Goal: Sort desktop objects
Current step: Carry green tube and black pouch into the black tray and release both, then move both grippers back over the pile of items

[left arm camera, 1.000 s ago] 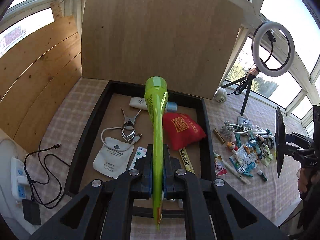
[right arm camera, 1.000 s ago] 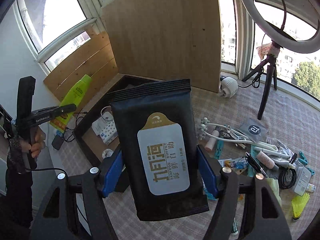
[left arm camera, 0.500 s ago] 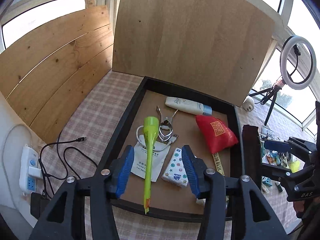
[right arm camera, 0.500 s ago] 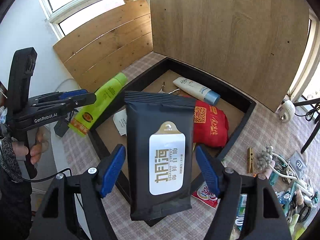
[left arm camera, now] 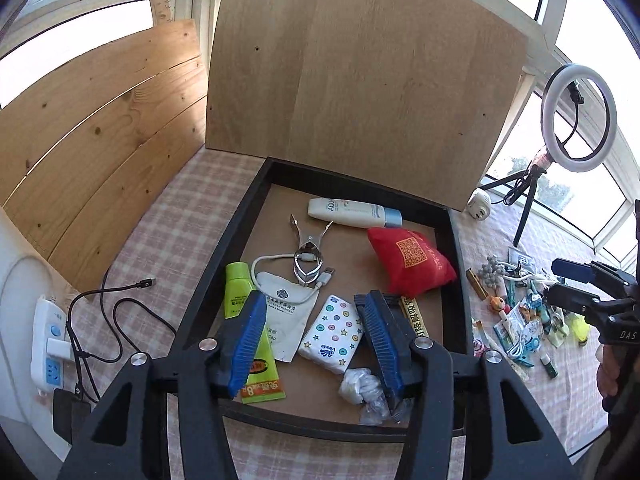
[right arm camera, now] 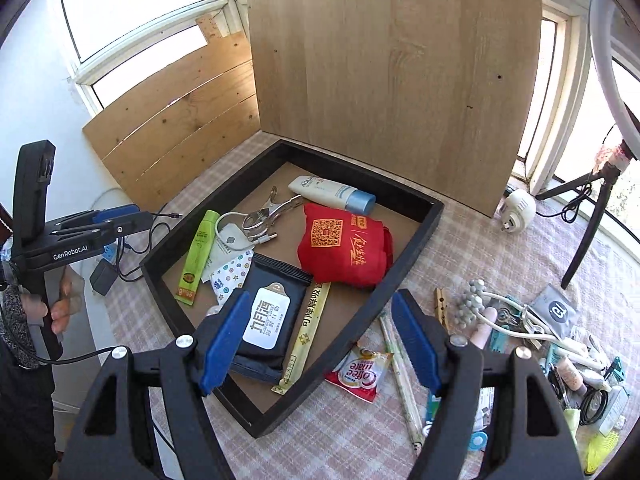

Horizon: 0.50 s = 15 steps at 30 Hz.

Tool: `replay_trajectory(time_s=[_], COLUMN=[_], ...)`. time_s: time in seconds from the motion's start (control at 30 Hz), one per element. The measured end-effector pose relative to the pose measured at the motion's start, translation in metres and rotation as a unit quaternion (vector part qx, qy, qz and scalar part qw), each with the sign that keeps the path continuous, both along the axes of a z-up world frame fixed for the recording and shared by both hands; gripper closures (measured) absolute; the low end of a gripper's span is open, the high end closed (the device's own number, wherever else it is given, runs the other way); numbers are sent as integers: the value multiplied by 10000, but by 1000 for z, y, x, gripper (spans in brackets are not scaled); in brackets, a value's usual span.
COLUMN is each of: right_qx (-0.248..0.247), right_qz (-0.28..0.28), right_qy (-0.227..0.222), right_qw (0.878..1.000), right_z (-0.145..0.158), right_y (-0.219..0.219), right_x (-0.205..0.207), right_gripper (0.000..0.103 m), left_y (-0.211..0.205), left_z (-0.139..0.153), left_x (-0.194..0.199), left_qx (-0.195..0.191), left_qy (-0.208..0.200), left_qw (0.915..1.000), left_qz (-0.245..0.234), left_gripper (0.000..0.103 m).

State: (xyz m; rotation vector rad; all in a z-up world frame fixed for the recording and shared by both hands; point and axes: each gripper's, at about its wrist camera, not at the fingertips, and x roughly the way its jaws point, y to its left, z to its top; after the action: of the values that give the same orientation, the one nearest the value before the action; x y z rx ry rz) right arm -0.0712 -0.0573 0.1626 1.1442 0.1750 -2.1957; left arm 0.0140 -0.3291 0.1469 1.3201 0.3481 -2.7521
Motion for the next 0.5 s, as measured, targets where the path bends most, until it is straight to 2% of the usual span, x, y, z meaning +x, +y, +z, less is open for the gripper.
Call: replay_trajectory(time_s=[0.3,0.5], right_qx=[-42,12], right_qz=[-1361,-2410], right_qy=[117,52], right_qw=[9906,9705], right_z=[9,0], right_y=[150,249], right_x=[1,26], right_gripper=[31,31], left_y=[83,153], left_z=[1,-13], left_x=[-24,-34], left_qx=[-100,-97], left_qy=[-43,-238], left_qw=[9938,9822], left_qz=[-1110,-1860], left_gripper=[55,55])
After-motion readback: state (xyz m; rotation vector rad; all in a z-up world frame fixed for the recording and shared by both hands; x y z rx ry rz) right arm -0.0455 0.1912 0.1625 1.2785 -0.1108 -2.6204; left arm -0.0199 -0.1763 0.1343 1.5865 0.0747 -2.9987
